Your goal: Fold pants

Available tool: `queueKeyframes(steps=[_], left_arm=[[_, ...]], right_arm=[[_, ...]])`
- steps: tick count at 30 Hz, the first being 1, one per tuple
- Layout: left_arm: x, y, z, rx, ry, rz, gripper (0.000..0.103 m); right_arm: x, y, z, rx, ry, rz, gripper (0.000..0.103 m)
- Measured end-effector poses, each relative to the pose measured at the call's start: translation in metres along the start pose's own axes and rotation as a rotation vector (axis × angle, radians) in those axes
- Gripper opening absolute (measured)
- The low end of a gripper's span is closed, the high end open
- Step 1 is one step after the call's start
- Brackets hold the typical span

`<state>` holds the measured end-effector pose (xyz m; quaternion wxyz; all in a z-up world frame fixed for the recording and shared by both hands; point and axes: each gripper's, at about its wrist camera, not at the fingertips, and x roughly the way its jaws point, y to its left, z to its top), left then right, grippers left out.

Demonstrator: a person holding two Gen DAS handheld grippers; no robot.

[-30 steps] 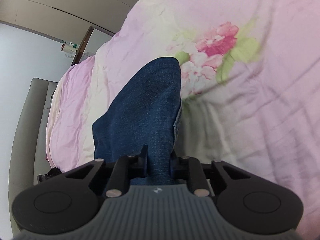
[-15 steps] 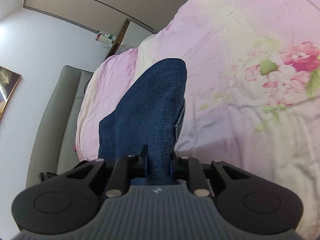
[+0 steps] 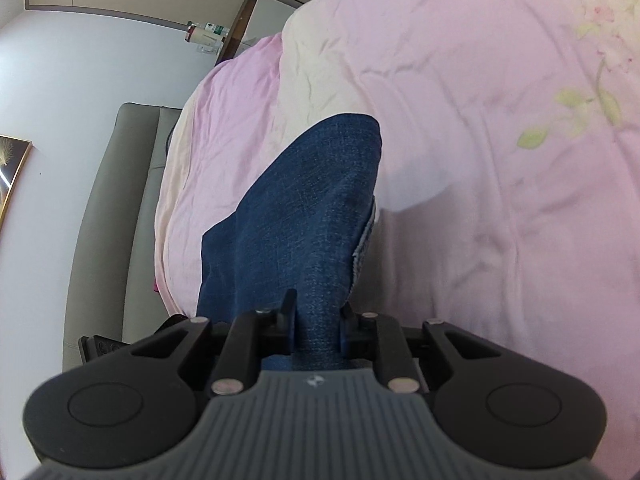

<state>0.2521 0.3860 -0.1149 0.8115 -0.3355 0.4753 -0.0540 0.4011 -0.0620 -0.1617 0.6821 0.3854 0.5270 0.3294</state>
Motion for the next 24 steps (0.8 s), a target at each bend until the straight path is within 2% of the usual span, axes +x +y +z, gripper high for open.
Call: queueKeyframes(steps=[5, 13, 17, 19, 22, 24], left_arm=[[0.019, 0.032, -0.004, -0.048, 0.003, -0.030, 0.029], [0.032, 0.056, -0.015, -0.065, 0.002, -0.074, 0.034], [0.022, 0.033, -0.014, -0.001, -0.006, 0.031, 0.043], [0.013, 0.020, -0.012, 0.033, -0.006, 0.106, 0.045], [-0.018, -0.005, -0.012, 0.108, -0.049, 0.187, 0.045], [-0.046, -0.027, -0.014, 0.175, -0.090, 0.217, 0.045]], right_arm=[[0.040, -0.015, 0.010, -0.011, 0.028, -0.025, 0.014], [0.066, -0.045, 0.008, -0.020, 0.067, -0.099, 0.015], [0.067, -0.036, 0.010, -0.045, 0.063, -0.141, 0.021], [0.062, -0.024, 0.009, -0.089, 0.063, -0.181, 0.031], [0.049, 0.000, 0.008, -0.180, 0.059, -0.259, 0.047], [0.034, 0.021, 0.005, -0.272, 0.033, -0.319, 0.047]])
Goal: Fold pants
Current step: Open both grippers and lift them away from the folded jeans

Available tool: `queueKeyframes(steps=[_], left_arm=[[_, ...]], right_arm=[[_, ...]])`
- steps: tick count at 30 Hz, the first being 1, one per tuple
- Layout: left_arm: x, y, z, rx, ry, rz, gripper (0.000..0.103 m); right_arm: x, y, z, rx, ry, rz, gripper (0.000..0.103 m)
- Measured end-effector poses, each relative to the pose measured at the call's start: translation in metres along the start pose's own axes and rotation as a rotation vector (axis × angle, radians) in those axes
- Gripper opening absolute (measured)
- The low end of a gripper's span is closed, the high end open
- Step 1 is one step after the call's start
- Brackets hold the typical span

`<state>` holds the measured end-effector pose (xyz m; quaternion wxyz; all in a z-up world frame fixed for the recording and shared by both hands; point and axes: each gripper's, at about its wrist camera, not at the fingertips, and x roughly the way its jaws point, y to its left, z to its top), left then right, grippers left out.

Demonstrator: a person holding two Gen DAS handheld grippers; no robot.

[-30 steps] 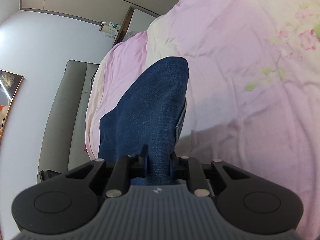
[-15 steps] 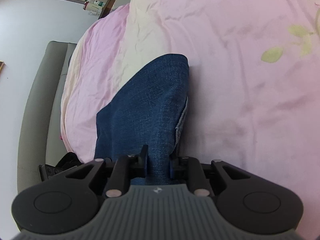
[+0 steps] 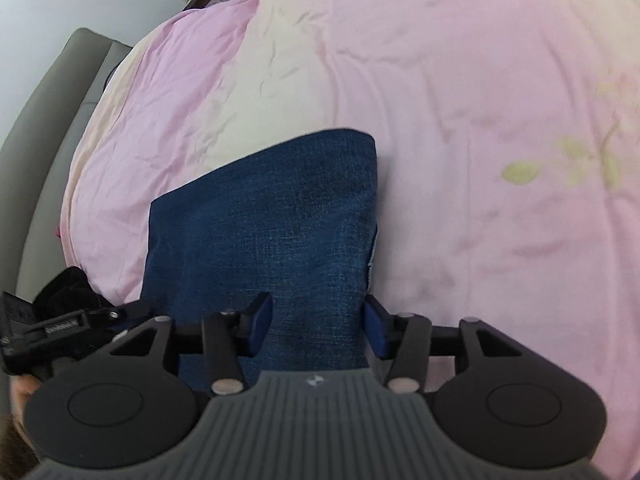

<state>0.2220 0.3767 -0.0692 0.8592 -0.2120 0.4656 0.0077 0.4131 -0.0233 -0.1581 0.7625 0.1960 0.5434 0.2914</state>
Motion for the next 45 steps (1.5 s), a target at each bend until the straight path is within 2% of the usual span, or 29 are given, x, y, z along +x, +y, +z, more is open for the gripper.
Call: queueKeyframes(steps=[3, 6, 9, 11, 14, 18, 19, 20, 22, 23, 25, 27, 33, 37, 40, 42, 45], left_arm=[[-0.055, -0.032, 0.003, 0.120, -0.103, 0.073, 0.045], [-0.110, -0.074, -0.002, 0.254, -0.223, 0.157, 0.045], [-0.158, -0.112, -0.016, 0.357, -0.312, 0.222, 0.045], [-0.187, -0.135, -0.032, 0.409, -0.377, 0.235, 0.045], [-0.220, -0.164, -0.060, 0.439, -0.478, 0.279, 0.046], [-0.245, -0.195, -0.099, 0.449, -0.562, 0.308, 0.060], [-0.250, -0.200, -0.110, 0.448, -0.583, 0.307, 0.060], [-0.254, -0.205, -0.120, 0.451, -0.607, 0.299, 0.062], [-0.258, -0.215, -0.140, 0.454, -0.639, 0.294, 0.074], [-0.257, -0.219, -0.149, 0.461, -0.651, 0.296, 0.074], [-0.252, -0.229, -0.166, 0.473, -0.660, 0.322, 0.079], [-0.242, -0.236, -0.181, 0.477, -0.652, 0.343, 0.079], [-0.205, -0.244, -0.218, 0.482, -0.582, 0.337, 0.079], [-0.181, -0.235, -0.233, 0.450, -0.542, 0.340, 0.080], [-0.166, -0.222, -0.243, 0.437, -0.509, 0.373, 0.080], [-0.157, -0.212, -0.245, 0.413, -0.474, 0.389, 0.080], [-0.149, -0.200, -0.242, 0.373, -0.421, 0.373, 0.080]], right_arm=[[-0.044, 0.029, -0.001, -0.138, -0.074, -0.048, 0.049], [-0.097, 0.066, -0.009, -0.302, -0.185, -0.093, 0.059], [-0.156, 0.103, -0.028, -0.441, -0.309, -0.132, 0.066], [-0.191, 0.122, -0.045, -0.511, -0.377, -0.152, 0.069], [-0.233, 0.138, -0.077, -0.567, -0.460, -0.164, 0.080], [-0.278, 0.149, -0.127, -0.603, -0.594, -0.167, 0.091], [-0.286, 0.151, -0.140, -0.604, -0.619, -0.176, 0.097], [-0.292, 0.150, -0.152, -0.600, -0.648, -0.190, 0.097], [-0.304, 0.146, -0.179, -0.599, -0.704, -0.206, 0.098], [-0.307, 0.144, -0.189, -0.606, -0.707, -0.199, 0.098], [-0.310, 0.141, -0.207, -0.587, -0.716, -0.202, 0.098], [-0.312, 0.136, -0.225, -0.558, -0.734, -0.210, 0.098], [-0.301, 0.125, -0.267, -0.539, -0.772, -0.290, 0.098], [-0.281, 0.116, -0.281, -0.538, -0.749, -0.323, 0.098], [-0.268, 0.110, -0.288, -0.531, -0.720, -0.335, 0.098], [-0.258, 0.106, -0.289, -0.524, -0.692, -0.335, 0.098], [-0.239, 0.104, -0.288, -0.531, -0.637, -0.343, 0.098]])
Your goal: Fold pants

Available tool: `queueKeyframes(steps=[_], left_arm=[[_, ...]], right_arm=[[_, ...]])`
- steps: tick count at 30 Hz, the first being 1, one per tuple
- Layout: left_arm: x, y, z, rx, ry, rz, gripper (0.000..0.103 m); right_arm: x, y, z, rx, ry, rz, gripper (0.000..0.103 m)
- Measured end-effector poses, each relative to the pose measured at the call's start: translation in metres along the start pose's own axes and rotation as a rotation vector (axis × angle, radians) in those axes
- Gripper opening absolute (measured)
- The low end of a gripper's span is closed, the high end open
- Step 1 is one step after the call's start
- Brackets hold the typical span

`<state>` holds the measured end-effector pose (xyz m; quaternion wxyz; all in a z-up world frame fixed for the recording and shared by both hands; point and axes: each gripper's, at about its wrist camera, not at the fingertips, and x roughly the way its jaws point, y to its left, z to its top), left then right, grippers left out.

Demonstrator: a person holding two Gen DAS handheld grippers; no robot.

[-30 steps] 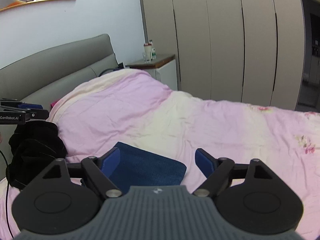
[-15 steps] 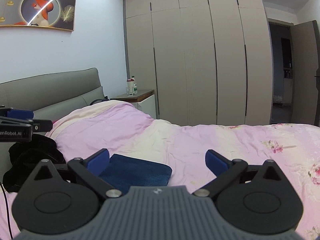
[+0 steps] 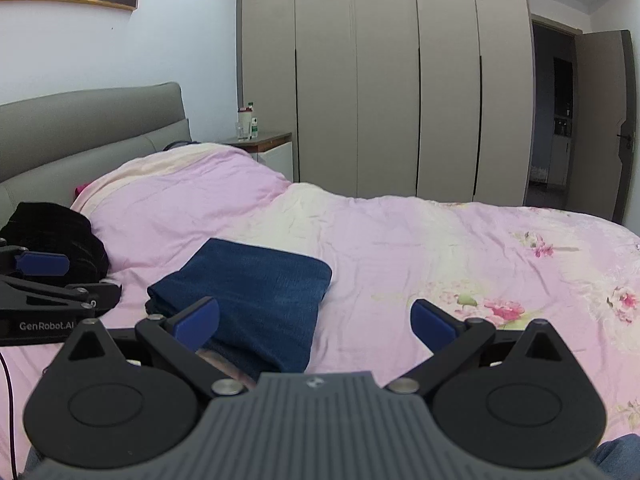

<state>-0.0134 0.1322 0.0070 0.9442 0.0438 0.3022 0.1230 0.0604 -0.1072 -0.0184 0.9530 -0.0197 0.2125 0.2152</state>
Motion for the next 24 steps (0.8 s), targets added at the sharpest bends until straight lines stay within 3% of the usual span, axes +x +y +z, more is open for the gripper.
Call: queueKeyframes(steps=[9, 24], left_arm=[[0.007, 0.004, -0.003, -0.022, 0.054, 0.022, 0.080], [-0.005, -0.001, 0.002, -0.008, 0.037, 0.028, 0.080]], right_arm=[[0.024, 0.011, -0.005, -0.025, 0.053, 0.037, 0.098], [0.011, 0.005, -0.004, -0.003, 0.016, 0.035, 0.098]])
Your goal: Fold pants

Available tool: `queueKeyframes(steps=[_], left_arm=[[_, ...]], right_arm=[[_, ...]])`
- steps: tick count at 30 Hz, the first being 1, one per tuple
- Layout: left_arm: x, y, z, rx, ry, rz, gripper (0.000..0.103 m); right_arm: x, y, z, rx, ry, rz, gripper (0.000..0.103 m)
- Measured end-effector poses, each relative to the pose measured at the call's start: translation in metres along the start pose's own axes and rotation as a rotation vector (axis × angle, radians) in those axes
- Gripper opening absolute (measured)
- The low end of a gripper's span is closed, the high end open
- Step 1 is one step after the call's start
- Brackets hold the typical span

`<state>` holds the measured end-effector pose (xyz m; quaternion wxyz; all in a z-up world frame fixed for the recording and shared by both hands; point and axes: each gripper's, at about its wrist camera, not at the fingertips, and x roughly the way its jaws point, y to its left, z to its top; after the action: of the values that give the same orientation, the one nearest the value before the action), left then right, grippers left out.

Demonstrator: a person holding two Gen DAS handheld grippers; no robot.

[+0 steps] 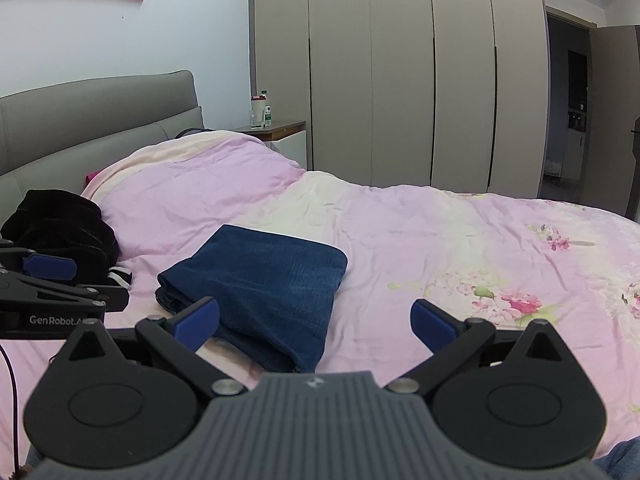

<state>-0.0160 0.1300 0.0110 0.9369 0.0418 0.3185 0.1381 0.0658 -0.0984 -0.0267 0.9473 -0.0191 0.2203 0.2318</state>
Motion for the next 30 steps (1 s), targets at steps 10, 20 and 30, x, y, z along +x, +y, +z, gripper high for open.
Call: queueKeyframes(steps=[10, 20, 30], left_arm=[[-0.005, 0.000, 0.002, 0.000, -0.005, -0.002, 0.080], [-0.008, -0.003, 0.002, 0.007, -0.007, -0.002, 0.080], [-0.009, -0.002, 0.003, 0.011, -0.004, -0.001, 0.080]], right_arm=[[-0.007, 0.001, -0.001, -0.008, -0.009, 0.010, 0.098], [-0.011, -0.002, 0.000, -0.005, -0.011, 0.016, 0.098], [-0.012, -0.002, 0.000, -0.005, -0.013, 0.018, 0.098]])
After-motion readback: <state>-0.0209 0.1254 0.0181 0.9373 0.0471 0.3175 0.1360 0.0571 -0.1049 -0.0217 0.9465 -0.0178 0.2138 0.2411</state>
